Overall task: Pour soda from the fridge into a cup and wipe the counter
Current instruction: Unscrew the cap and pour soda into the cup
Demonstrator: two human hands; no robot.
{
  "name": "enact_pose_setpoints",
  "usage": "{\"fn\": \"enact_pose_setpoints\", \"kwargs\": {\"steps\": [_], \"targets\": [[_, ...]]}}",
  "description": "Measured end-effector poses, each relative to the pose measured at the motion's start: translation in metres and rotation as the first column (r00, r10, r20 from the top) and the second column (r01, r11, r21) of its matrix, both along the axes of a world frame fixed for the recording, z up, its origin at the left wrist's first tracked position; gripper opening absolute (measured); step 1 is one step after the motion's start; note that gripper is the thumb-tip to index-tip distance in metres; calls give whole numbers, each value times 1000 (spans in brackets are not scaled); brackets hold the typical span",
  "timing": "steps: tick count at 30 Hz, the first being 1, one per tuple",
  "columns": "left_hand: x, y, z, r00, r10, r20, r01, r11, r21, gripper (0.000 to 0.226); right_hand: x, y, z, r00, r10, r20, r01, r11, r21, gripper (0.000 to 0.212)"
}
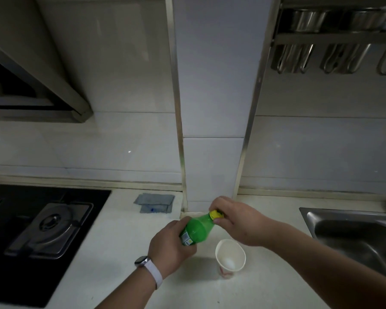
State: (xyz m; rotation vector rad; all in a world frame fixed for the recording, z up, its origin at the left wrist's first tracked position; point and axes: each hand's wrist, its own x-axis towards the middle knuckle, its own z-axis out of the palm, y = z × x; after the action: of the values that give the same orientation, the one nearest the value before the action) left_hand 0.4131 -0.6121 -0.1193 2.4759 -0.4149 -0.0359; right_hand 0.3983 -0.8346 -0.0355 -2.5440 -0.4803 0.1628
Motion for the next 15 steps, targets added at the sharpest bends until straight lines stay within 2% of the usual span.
{"fn": "enact_pose_setpoints", "kwargs": {"steps": [2, 4, 6, 8, 12, 15], "targets": [[1, -1, -1, 1000, -11, -21, 11, 1000, -4, 59, 2, -2, 3, 1000, 4, 9, -4, 1000, 15, 11], [1, -3, -2, 999, -15, -42, 14, 1000, -18, 58, 6, -1, 5, 995, -95, -22, 95, 996, -1, 12], [0, -6, -3, 999, -14, -52, 13, 1000, -23, 59, 10, 1, 7, 974, -209, -87, 205, 977, -61, 26], [-1, -8, -4, 998, -16, -65, 15, 1000, -26, 62, 11, 5, 7, 965, -246, -88, 236, 965, -113, 34], [0, -6, -3, 997, -29, -65, 28, 1000, -12, 59, 6, 5, 9, 993, -116, -8, 113, 978, -178, 26], [2, -6, 0, 996, -40, -81, 37, 999, -31, 56, 7, -1, 17, 999, 31, 8, -29, 988, -154, 13]]}}
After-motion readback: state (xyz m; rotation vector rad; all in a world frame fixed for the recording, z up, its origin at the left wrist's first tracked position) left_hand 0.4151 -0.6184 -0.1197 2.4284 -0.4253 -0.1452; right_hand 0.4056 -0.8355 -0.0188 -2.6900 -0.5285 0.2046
